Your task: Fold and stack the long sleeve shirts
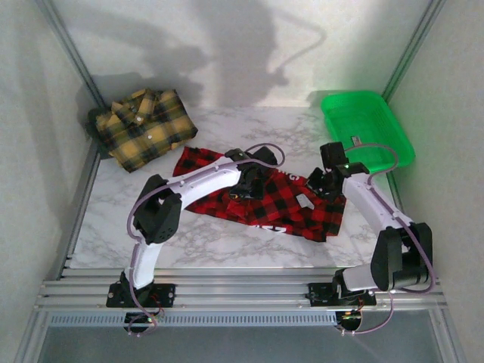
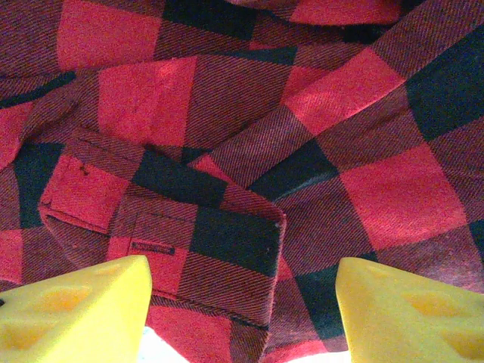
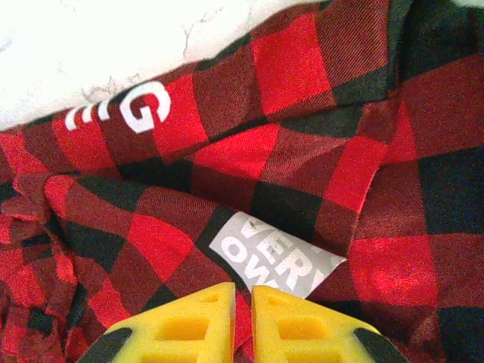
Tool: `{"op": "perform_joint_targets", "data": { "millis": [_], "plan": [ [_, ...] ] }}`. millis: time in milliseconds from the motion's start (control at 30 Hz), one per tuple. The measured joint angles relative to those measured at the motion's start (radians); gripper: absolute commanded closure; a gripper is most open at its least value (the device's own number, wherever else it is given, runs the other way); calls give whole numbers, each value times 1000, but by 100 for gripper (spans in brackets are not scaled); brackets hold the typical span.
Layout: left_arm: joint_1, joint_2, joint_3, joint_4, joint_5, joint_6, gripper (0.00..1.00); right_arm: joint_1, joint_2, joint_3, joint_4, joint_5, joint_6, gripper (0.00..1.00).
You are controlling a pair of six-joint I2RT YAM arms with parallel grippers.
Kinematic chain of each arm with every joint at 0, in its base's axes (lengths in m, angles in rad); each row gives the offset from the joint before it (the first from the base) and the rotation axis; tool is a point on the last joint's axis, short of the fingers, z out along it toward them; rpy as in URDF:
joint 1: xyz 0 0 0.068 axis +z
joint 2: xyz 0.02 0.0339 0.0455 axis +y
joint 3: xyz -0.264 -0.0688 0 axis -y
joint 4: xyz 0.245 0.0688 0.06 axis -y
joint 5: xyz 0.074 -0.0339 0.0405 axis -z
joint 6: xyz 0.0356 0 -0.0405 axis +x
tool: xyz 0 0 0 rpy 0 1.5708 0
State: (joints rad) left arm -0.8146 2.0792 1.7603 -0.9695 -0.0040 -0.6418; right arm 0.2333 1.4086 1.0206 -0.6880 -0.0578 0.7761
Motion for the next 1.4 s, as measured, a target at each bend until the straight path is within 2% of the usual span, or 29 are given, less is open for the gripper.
{"op": "perform_joint_targets", "data": {
  "millis": [200,267,367,400,467,567,667,800,867,933,967,1000,1067,1133,1200,1333,1400],
  "plan": [
    [0,42,0,-1,-2,27,49,51,113,0,42,-21,1,86],
    [0,69,2,-1,-6,34,59,66,158,1,56,-22,1,86],
    [0,97,1,-2,-21,37,82,86,229,10,70,-18,5,88],
    [0,98,-4,-1,-29,35,86,91,249,13,75,-14,9,88],
    [0,71,-35,11,-47,14,87,97,276,14,79,-3,20,89],
    [0,-80,-201,64,-63,-54,91,99,296,14,78,21,37,89],
    [-3,-346,-463,155,-66,-170,96,99,298,15,75,47,52,90],
    [-35,-614,-763,300,-72,-340,95,99,301,15,74,66,59,90],
    [-66,-666,-865,367,-77,-419,86,100,303,15,74,65,63,89],
    [-108,-704,-947,421,-97,-494,52,100,304,15,75,64,69,85],
    [-139,-733,-987,439,-111,-542,29,100,303,15,76,64,73,84],
    [-173,-762,-1017,450,-129,-586,20,100,302,15,75,64,76,82],
    [-235,-818,-1045,457,-160,-657,9,100,293,15,74,60,77,79],
    [-285,-866,-1043,469,-189,-708,3,100,269,16,69,59,74,76],
    [-300,-904,-1029,473,-204,-736,1,100,231,23,55,56,68,73],
    [-250,-914,-1028,521,-178,-761,9,100,146,54,26,33,31,63],
    [-211,-902,-1053,563,-142,-778,14,100,96,65,10,20,4,52]
  ]
}}
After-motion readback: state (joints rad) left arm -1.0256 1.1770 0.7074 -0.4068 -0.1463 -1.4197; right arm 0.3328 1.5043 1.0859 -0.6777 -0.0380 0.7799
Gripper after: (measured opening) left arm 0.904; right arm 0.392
